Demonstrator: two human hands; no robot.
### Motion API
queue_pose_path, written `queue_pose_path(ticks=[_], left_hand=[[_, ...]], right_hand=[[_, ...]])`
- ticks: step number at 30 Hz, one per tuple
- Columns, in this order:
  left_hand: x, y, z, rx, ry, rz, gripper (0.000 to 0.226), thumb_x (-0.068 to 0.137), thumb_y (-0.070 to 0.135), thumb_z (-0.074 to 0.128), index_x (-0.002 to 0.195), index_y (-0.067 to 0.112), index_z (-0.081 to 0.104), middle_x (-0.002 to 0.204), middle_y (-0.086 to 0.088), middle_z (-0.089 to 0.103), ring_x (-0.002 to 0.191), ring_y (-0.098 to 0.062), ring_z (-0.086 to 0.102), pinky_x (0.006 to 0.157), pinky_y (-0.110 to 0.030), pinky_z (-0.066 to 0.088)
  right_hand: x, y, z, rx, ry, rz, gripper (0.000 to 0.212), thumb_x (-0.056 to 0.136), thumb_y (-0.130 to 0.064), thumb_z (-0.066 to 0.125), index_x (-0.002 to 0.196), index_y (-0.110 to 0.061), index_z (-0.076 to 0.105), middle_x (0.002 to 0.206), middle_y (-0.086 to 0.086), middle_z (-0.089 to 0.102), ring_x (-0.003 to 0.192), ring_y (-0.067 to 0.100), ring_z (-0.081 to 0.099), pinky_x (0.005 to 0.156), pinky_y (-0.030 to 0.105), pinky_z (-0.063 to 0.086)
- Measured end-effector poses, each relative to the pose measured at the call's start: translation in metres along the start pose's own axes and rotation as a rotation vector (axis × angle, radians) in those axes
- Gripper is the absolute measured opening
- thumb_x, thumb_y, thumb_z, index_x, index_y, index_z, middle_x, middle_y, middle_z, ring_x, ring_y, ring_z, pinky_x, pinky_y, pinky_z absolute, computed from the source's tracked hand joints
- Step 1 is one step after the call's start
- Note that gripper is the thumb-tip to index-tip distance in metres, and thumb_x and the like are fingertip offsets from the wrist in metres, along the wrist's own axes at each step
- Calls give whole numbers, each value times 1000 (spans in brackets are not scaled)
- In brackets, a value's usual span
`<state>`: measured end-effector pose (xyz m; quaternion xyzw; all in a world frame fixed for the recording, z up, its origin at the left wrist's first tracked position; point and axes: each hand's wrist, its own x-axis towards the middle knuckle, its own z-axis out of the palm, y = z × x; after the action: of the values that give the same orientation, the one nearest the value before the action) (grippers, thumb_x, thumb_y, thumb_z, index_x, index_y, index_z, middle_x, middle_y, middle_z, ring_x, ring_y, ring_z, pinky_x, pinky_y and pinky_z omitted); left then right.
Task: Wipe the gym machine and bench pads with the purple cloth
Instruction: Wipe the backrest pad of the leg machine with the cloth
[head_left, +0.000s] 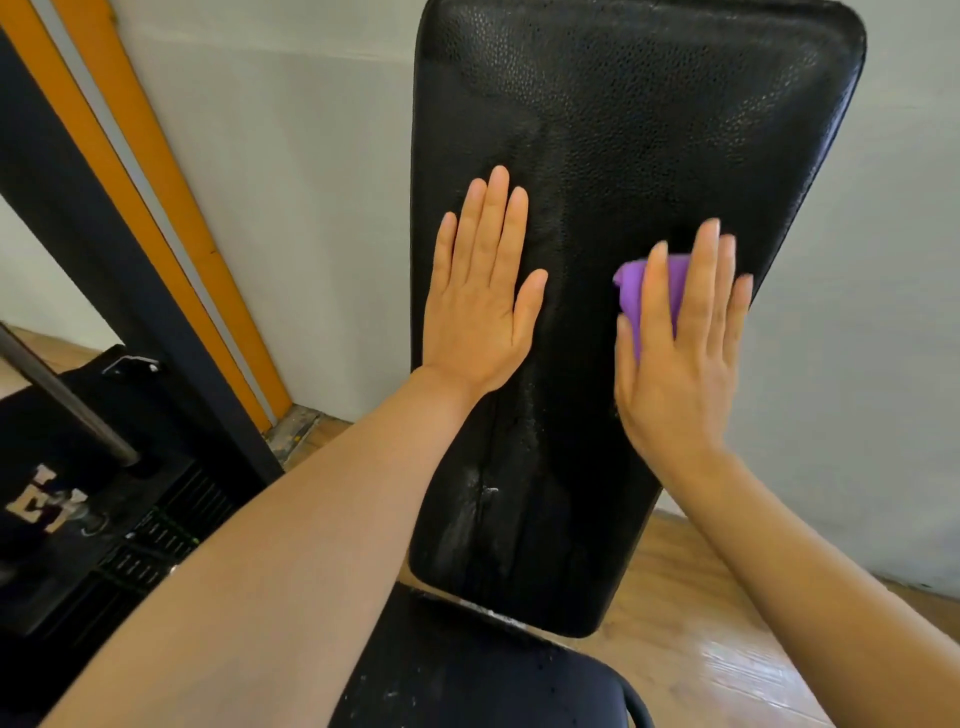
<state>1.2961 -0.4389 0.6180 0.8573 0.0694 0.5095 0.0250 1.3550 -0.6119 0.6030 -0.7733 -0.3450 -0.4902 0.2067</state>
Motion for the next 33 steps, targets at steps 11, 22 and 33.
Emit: queue_pose_path(ticks=[11,22,33], left_hand=[[-3,1,4,31,-8,-14,59,108,34,21,155,-1,18,162,-23,18,151,-34,11,125,-40,1],[-6,-1,5,-2,21,6,57,105,27,35,152,-5,26,158,-29,25,149,-40,18,124,-42,4],[-9,-4,5,-8,-5,6,58,106,29,32,153,-3,23,160,-27,22,151,-37,12,125,-43,3]], right_hand=[[-178,-21,20,-75,-659,-499,123,61,-13,88,155,-4,9,164,11,-14,151,31,-11,122,42,-11],[-40,-19,16,-26,-43,-16,59,102,-18,52,151,0,24,155,23,15,146,39,15,123,44,4],[-198,-15,19,-86,-638,-467,135,57,-6,86,156,-9,-5,164,11,-12,151,26,-11,122,41,-10]])
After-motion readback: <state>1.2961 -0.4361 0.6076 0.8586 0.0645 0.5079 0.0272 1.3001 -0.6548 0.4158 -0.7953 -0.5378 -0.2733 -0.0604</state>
